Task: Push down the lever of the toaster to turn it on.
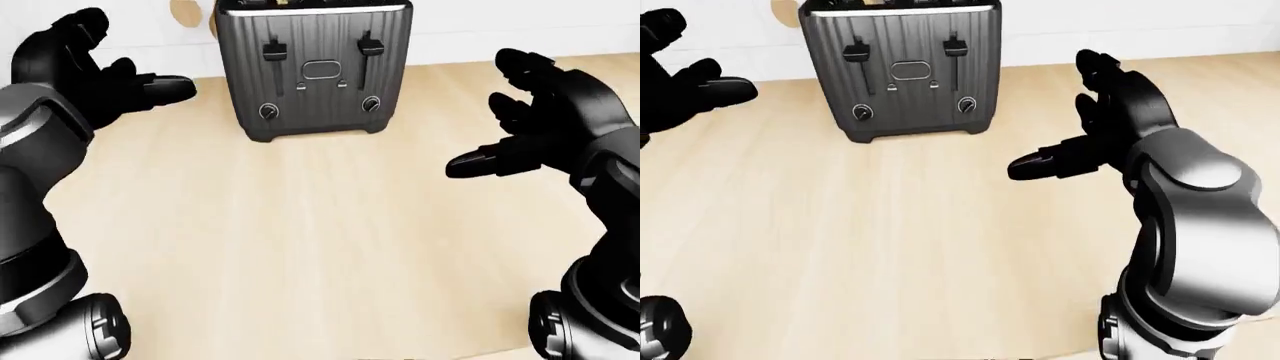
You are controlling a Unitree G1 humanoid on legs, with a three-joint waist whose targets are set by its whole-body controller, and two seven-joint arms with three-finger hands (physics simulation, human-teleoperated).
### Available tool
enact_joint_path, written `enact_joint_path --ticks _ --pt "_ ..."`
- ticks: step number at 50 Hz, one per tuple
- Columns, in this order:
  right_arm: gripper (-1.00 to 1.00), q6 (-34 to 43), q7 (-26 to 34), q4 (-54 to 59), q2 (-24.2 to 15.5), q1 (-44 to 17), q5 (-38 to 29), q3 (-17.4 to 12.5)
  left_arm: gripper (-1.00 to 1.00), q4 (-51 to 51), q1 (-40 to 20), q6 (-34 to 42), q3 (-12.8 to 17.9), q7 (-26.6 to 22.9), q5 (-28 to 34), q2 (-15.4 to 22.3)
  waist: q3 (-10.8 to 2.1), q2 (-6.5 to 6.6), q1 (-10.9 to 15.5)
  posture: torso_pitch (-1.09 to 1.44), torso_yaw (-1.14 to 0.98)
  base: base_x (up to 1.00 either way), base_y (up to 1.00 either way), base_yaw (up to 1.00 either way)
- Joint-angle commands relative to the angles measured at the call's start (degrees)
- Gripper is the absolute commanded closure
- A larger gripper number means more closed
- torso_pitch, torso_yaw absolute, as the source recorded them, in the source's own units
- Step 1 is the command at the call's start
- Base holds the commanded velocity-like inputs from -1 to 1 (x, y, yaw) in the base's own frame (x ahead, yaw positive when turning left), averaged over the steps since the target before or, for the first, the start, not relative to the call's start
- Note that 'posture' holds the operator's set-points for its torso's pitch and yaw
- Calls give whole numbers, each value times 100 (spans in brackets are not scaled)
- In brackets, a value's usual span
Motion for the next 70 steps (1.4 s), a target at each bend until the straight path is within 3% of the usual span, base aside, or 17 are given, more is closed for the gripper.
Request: enact_joint_path --ticks 1,5,10,11,16,17,20,22,23,26,27,28,30,34,43,59,70 --pt "-100 0 31 -192 -89 -165 -8 -104 -100 -169 -166 -362 259 -17 16 259 -314 7 58 0 0 0 0 0" --pt "-100 0 66 -284 -143 -157 -13 -165 -100 -83 -110 -411 325 -16 -86 407 -387 331 24 0 0 0 0 0" --pt "-100 0 71 -305 -233 -134 -52 -66 -100 -87 -72 -456 293 52 -167 419 -261 280 20 0 0 0 0 0" --pt "-100 0 74 -318 -233 -111 -65 -68 -100 -97 -60 -456 297 64 -186 422 -348 327 33 0 0 0 11 0" --pt "-100 -1 129 -426 -267 -4 -139 -119 -100 -108 -51 -456 305 126 -278 457 -283 148 122 0 0 0 42 0" --pt "-100 -1 142 -430 -270 -3 -154 -117 -100 -99 -50 -465 296 133 -286 460 -226 -40 135 0 0 0 100 0" --pt "-100 -1 173 -447 -258 4 -204 -108 -100 -128 -40 -449 291 165 -329 461 -465 -104 32 0 0 0 100 0" --pt "-100 -1 193 -472 -216 8 -231 -118 -100 -115 -31 -456 281 178 -343 455 -413 -29 -1 0 0 0 100 0" --pt "-100 -1 205 -477 -199 21 -238 -113 -100 -108 -29 -480 275 182 -336 455 -266 -111 -13 0 0 0 0 0" --pt "-100 -1 256 -465 -184 -12 -255 -161 -100 -142 -19 -514 259 183 -334 445 -79 747 -133 0 0 0 0 0" --pt "-100 -1 262 -473 -176 -5 -265 -158 -100 -154 -9 -697 264 201 -273 402 26 749 -21 0 0 0 0 0" --pt "-100 -1 270 -477 -166 -3 -270 -156 -100 -173 18 -621 209 150 -290 429 13 480 -39 0 0 0 0 0" --pt "-100 -1 284 -471 -165 -16 -287 -150 -100 -209 54 -647 182 84 -258 416 -134 323 1 0 0 0 0 0" --pt "-100 -1 343 -443 -211 -13 -323 -178 -100 -255 95 -623 268 27 -386 397 -194 -84 153 0 0 0 0 0" --pt "-100 -1 409 -289 -235 -157 -415 -67 -100 -335 74 -490 231 -10 -368 369 -195 223 69 -1 0 0 0 0" --pt "-100 -1 722 -281 -229 -123 -820 87 -100 -367 72 -409 206 -11 -404 324 -575 102 131 -14 0 0 0 0" --pt "-100 0 1040 -232 -163 -159 -1210 155 -100 -400 86 -401 226 -30 -372 295 -846 189 128 -19 0 0 0 0"
